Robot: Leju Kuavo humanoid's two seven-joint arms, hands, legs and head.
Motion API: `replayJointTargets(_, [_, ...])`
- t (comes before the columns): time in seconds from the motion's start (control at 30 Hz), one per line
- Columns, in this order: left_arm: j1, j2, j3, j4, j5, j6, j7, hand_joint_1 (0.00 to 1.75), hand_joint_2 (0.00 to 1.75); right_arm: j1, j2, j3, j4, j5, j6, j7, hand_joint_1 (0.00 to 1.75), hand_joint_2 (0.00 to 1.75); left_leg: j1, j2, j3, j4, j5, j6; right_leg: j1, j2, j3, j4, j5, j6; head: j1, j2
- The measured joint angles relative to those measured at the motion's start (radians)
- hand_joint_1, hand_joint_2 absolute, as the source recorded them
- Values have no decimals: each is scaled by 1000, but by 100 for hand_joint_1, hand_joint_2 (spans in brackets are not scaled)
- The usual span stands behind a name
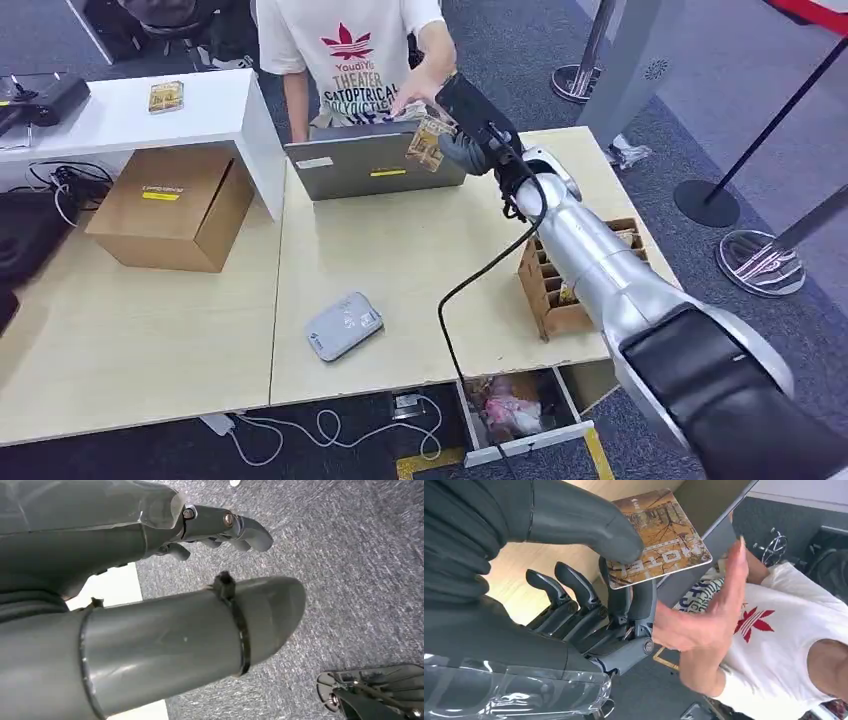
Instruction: Pass the card to the sensor for recognition and then transmit it.
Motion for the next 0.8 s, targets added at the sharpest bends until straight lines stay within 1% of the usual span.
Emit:
replayJointTargets(0.33, [1,-1,0,0,5,3,5,0,0,-3,14,-6,1,27,0,15,175,175,0,0,0,0,0,0,0,0,0,0,0,0,0,0])
replayJointTargets(0.8, [2,-1,0,0,10,4,9,0,0,-3,21,-24,2,37,0,17,175,175,0,0,0,0,0,0,0,0,0,0,0,0,0,0])
